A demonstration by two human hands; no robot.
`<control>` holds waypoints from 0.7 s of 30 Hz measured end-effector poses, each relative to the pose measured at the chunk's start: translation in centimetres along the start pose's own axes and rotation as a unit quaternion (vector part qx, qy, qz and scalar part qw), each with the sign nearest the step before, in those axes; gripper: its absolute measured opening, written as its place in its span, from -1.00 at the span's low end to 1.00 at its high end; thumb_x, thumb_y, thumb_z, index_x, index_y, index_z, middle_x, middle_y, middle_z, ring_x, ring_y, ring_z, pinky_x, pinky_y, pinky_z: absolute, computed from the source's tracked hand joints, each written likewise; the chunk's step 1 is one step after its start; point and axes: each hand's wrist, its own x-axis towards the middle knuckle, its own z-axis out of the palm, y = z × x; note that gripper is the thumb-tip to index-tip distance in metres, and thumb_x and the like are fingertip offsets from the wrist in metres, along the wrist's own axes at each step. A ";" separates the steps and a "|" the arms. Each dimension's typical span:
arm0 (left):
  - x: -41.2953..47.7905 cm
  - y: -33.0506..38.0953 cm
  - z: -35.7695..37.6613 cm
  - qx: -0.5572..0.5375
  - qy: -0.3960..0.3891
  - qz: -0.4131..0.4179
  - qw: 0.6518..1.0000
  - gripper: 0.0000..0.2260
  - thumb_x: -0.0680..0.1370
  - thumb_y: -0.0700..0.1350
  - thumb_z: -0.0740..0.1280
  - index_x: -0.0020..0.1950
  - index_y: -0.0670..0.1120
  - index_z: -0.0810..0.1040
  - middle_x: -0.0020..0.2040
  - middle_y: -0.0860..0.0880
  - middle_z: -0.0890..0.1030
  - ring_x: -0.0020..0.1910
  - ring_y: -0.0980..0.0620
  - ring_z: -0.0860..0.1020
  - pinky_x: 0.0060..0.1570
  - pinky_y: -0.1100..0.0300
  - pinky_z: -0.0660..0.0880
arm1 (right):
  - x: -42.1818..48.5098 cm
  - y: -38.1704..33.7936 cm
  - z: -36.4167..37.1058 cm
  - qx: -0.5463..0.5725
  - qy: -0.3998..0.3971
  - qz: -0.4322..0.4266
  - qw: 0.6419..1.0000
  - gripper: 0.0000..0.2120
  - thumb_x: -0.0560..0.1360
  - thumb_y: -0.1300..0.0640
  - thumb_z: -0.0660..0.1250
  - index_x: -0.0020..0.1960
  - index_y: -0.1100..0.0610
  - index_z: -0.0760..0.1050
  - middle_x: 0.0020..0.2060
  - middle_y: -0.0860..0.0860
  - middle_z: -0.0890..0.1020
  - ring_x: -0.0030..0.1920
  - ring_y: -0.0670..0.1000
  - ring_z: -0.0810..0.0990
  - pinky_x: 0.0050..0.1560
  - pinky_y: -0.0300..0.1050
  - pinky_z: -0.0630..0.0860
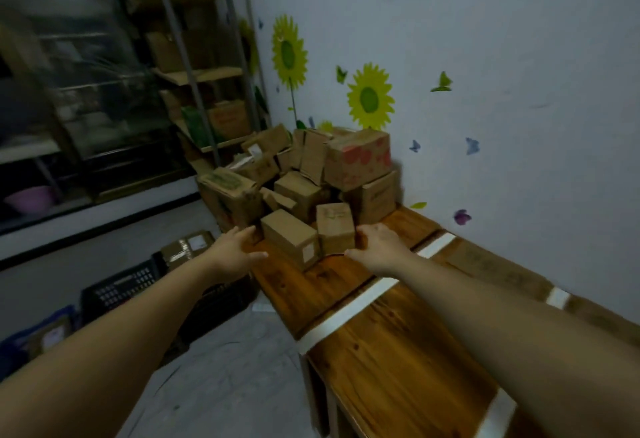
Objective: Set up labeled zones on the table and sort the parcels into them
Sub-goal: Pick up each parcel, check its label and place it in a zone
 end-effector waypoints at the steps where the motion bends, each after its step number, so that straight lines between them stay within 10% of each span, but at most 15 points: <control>1: 1.6 -0.8 -0.5 0.008 0.007 -0.004 1.000 -0.30 0.51 0.16 0.31 0.55 0.05 0.05 0.57 -0.06 0.02 0.53 -0.12 0.05 0.46 -0.13 0.12 | 2.0 -0.6 0.6 0.004 -0.010 -0.001 1.000 -0.28 0.52 -0.26 0.25 0.55 0.00 0.11 0.49 0.09 0.19 0.47 0.17 0.18 0.41 0.07 0.28; 9: 14.8 -4.6 -1.4 0.095 -0.059 0.016 0.994 -0.31 0.56 0.14 0.25 0.56 0.04 -0.05 0.57 -0.11 -0.09 0.54 -0.17 -0.11 0.49 -0.07 -0.02 | 13.7 -4.5 5.4 -0.028 -0.034 0.000 0.999 -0.29 0.52 -0.20 0.28 0.55 0.01 0.11 0.48 0.09 0.21 0.46 0.16 0.20 0.39 0.05 0.25; 21: 34.7 -8.3 1.4 0.229 -0.206 0.263 0.914 -0.25 0.53 0.05 0.32 0.56 0.04 -0.09 0.57 -0.04 -0.13 0.53 -0.11 -0.17 0.47 -0.02 -0.05 | 25.5 -8.6 15.8 -0.113 -0.051 0.153 0.981 -0.04 0.41 -0.33 0.33 0.58 -0.04 -0.14 0.56 0.13 0.00 0.52 0.21 0.00 0.49 0.16 -0.01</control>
